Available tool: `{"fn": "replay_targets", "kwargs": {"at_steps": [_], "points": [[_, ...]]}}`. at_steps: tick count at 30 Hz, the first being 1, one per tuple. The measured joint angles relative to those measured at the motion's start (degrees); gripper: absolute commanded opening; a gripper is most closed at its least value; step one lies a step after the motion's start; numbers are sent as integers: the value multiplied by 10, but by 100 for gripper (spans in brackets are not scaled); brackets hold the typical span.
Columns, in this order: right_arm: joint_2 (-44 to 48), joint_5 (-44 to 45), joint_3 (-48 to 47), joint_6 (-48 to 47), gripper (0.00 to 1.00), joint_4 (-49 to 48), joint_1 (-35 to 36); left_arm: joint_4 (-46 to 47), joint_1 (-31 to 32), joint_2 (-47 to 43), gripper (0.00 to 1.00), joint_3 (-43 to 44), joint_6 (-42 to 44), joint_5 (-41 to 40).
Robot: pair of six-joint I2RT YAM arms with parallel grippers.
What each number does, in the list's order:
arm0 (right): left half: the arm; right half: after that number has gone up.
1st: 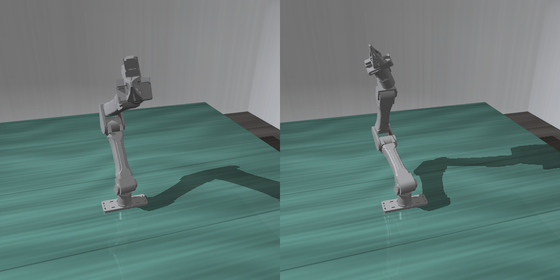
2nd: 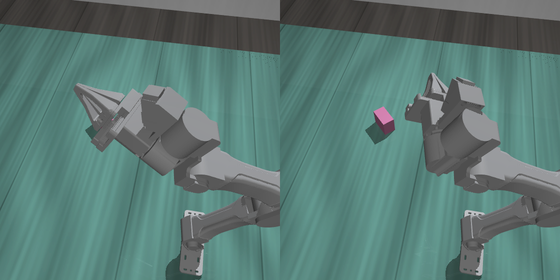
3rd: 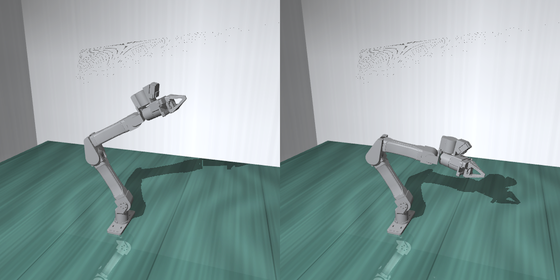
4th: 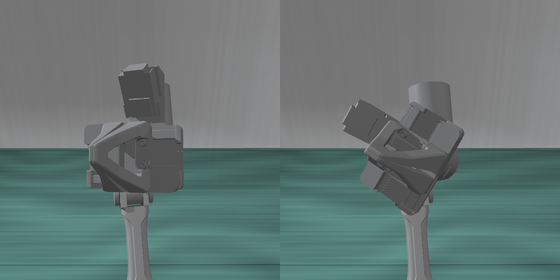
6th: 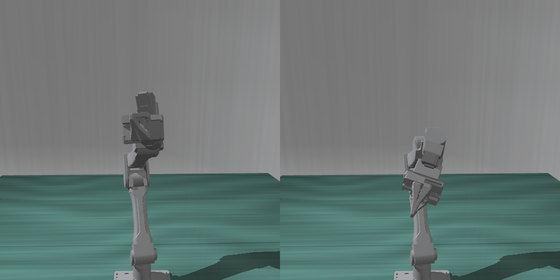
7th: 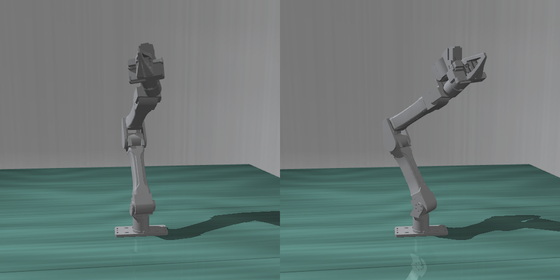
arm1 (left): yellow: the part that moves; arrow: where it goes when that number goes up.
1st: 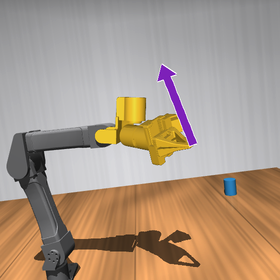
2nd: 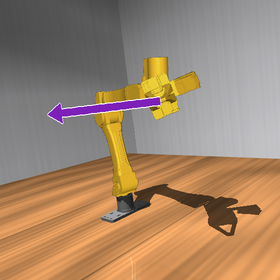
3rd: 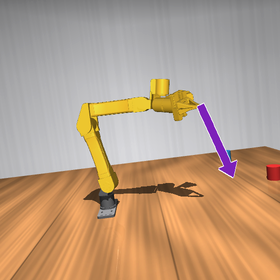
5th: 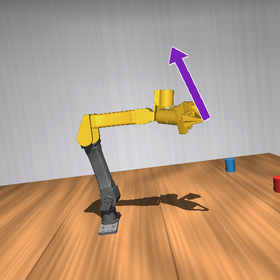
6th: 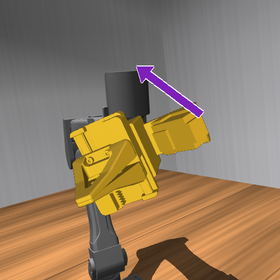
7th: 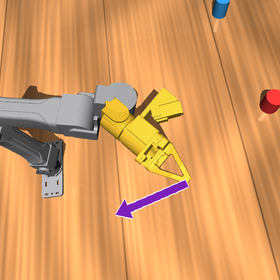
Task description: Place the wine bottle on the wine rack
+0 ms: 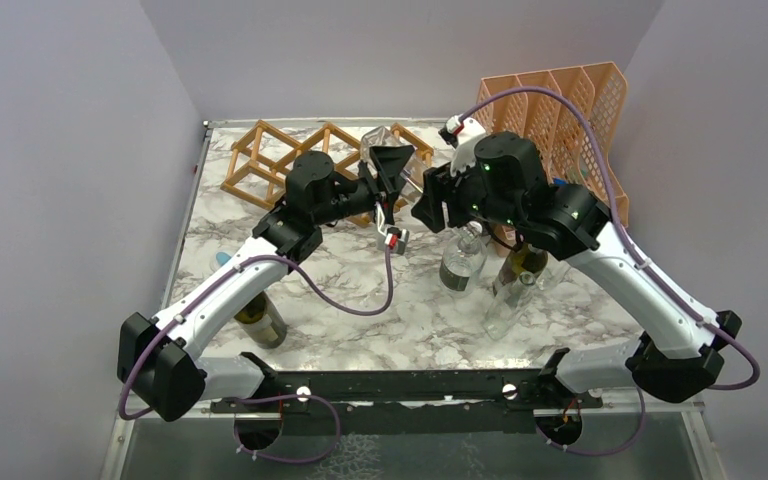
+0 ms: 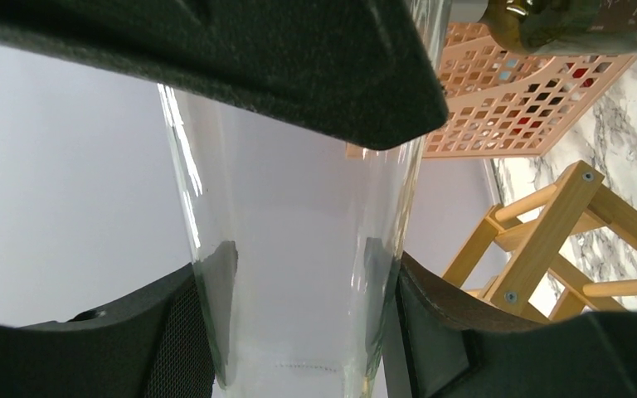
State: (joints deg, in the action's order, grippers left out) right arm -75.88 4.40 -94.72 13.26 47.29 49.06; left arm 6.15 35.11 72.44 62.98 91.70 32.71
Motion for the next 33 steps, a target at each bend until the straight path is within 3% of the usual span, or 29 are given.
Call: {"fn": "replay_targets", "kwargs": {"at_steps": [2, 15, 23, 28, 33], "points": [[7, 1, 6, 1, 1, -4, 0, -1, 2, 0, 99, 3, -6, 0], [74, 103, 37, 75, 1, -28, 5, 17, 5, 17, 99, 58, -141, -26], [77, 172, 111, 122, 1, -42, 3, 40, 2, 8, 99, 14, -266, -110], [73, 172, 143, 136, 1, -45, 3, 63, -2, -52, 99, -57, -362, -162], [65, 165, 162, 144, 1, -66, 3, 78, -6, -117, 99, -74, -468, -252]]}}
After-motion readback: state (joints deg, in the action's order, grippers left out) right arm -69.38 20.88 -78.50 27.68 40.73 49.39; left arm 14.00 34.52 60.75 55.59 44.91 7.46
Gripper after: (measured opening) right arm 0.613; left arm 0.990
